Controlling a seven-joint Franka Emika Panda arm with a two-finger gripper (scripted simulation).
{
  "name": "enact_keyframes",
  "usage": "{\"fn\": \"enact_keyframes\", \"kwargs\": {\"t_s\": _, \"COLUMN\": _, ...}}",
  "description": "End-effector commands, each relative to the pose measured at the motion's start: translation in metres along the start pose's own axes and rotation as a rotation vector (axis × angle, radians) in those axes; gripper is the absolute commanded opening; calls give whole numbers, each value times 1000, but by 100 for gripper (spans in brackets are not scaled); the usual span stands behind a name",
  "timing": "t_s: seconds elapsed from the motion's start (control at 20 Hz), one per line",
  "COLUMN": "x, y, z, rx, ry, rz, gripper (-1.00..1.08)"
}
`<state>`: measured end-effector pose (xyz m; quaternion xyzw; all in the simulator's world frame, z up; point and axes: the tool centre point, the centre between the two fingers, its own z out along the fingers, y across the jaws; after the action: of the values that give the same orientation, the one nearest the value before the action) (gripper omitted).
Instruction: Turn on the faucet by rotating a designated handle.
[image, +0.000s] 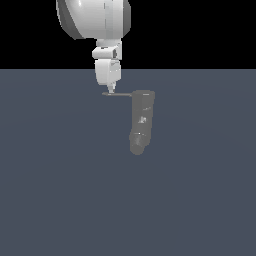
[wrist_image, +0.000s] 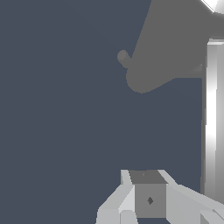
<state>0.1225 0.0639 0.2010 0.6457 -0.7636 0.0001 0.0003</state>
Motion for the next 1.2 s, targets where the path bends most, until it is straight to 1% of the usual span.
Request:
{"fn": "enact_keyframes", "kwargs": {"t_s": 0.0, "x": 0, "y": 2, "z": 0, "rx": 0, "ry": 0, "rz": 0, "gripper": -100}}
{"fn": "enact_keyframes", "kwargs": {"t_s": 1.15, "x": 2, "y": 64, "z": 0, "rx": 0, "ry": 0, "rz": 0, "gripper": -100}}
